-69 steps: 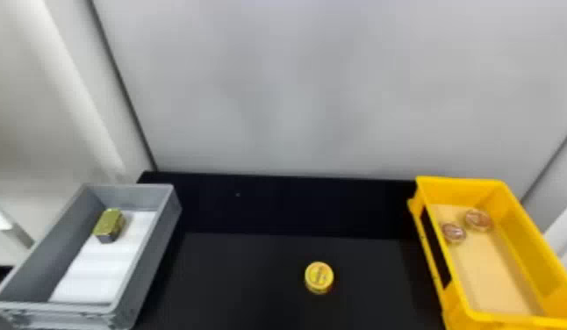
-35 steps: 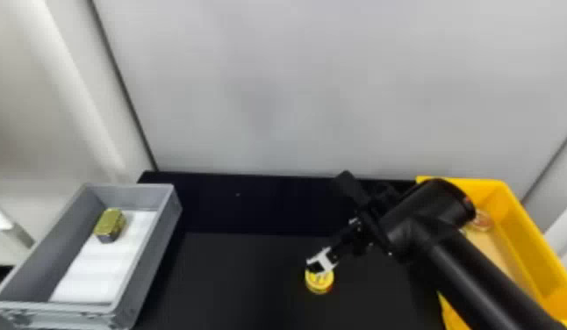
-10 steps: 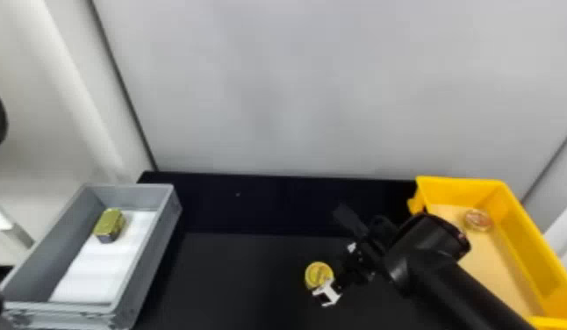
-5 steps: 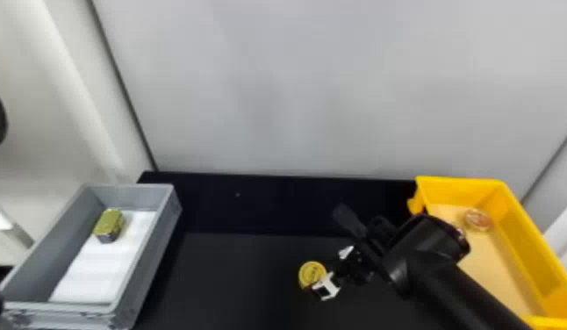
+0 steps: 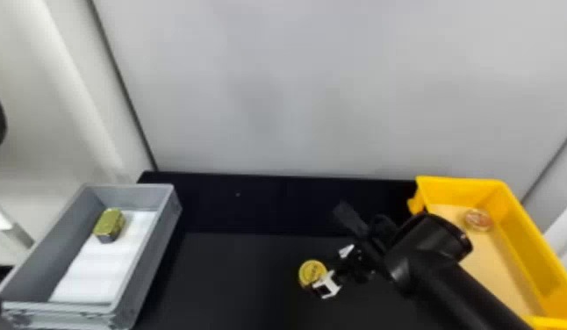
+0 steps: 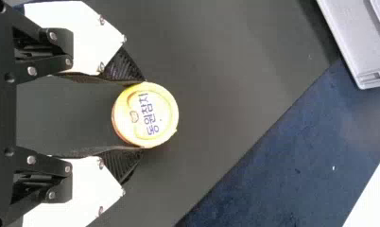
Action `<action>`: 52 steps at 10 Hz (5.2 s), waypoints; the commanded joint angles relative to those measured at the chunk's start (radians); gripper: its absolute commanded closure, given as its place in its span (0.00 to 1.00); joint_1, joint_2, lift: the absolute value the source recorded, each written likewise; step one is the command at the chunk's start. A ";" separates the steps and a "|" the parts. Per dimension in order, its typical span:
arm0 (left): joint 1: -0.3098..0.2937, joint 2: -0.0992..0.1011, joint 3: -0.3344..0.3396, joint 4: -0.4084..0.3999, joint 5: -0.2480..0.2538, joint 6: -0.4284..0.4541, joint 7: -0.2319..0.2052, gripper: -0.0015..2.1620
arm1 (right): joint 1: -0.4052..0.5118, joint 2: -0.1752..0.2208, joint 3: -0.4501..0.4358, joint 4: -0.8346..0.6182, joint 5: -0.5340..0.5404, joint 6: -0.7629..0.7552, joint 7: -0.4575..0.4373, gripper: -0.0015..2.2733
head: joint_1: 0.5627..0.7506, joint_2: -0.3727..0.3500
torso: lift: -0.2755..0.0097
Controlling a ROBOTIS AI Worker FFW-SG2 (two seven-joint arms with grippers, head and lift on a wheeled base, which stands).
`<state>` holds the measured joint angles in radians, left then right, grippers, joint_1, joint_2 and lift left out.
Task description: Pick up the round yellow can and place it in the yellow rectangular box
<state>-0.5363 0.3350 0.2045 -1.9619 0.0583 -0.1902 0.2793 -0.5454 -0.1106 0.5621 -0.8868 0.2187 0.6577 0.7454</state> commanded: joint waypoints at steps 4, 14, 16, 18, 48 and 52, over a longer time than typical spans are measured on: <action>0.002 0.007 0.001 -0.003 0.000 0.014 0.000 0.05 | 0.013 -0.077 -0.134 -0.187 0.111 0.107 0.045 0.28 | 0.53 0.59 | 0.93; -0.004 0.010 -0.002 -0.005 -0.002 0.032 -0.002 0.05 | 0.035 -0.233 -0.393 -0.403 0.285 0.216 0.116 0.28 | 0.53 0.59 | 0.93; -0.004 0.015 -0.005 -0.005 -0.002 0.037 -0.002 0.05 | 0.042 -0.254 -0.433 -0.429 0.306 0.228 0.122 0.28 | 0.53 0.59 | 0.93; -0.005 0.021 -0.005 -0.006 -0.002 0.043 -0.005 0.05 | 0.064 -0.281 -0.482 -0.455 0.326 0.240 0.131 0.28 | 0.53 0.59 | 0.93; -0.001 0.033 0.000 -0.026 -0.012 0.048 -0.014 0.05 | 0.248 -0.213 -0.852 -0.386 0.127 0.265 -0.127 0.05 | 0.53 0.59 | 0.93; 0.002 0.033 0.004 -0.026 -0.012 0.054 -0.014 0.05 | 0.194 -0.222 -0.884 -0.817 0.128 0.288 -0.329 0.04 | 0.53 0.59 | 0.93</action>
<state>-0.5350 0.3684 0.2073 -1.9881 0.0460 -0.1389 0.2658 -0.3206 -0.3319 -0.3222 -1.5476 0.3477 0.9461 0.4711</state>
